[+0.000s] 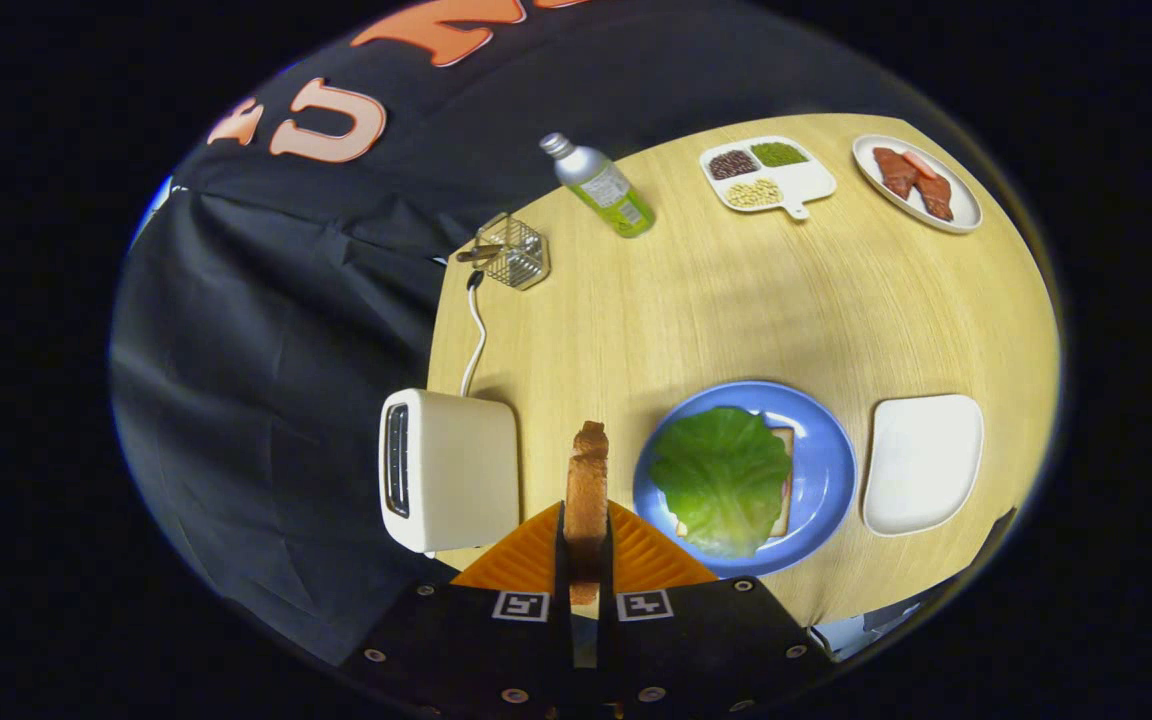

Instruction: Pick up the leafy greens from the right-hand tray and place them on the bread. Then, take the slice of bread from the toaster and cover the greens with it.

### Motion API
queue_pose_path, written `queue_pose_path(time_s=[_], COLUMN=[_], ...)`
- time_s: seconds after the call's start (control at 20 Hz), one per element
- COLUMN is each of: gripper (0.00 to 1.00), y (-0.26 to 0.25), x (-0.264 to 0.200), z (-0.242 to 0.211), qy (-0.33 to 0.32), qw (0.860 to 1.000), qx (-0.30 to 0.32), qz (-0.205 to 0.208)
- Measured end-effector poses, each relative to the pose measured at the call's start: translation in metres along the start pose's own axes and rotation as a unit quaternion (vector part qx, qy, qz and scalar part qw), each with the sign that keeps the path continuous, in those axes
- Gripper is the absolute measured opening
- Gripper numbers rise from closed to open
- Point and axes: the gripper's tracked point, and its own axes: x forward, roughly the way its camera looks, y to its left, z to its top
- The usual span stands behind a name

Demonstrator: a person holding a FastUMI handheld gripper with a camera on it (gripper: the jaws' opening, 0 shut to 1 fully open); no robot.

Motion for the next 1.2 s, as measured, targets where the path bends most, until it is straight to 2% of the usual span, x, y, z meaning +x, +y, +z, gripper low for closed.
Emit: queue_pose_path(time_s=[0.25,0.45,0.75,0.85,0.9,0.95,1.05,1.1,1.2], gripper=[0.10,0.10,0.16,0.22,0.28,0.35,0.41,0.50,0.62], y=[-0.036,-0.051,-0.091,-0.106,-0.110,-0.110,-0.108,-0.107,-0.108], x=[0.019,0.036,0.043,0.045,0.042,0.040,0.034,0.029,0.017], z=[-0.014,-0.013,-0.016,-0.017,-0.017,-0.015,-0.006,-0.003,0.003], qy=[0.017,0.009,0.005,0.004,0.004,-0.003,-0.021,-0.028,-0.044], qw=[1.000,1.000,0.999,0.998,0.998,0.999,0.999,0.999,0.998], qx=[-0.008,-0.007,-0.021,-0.020,-0.015,-0.009,-0.001,0.002,-0.002], qz=[-0.015,-0.002,-0.034,-0.053,-0.058,-0.054,-0.043,-0.037,-0.035])
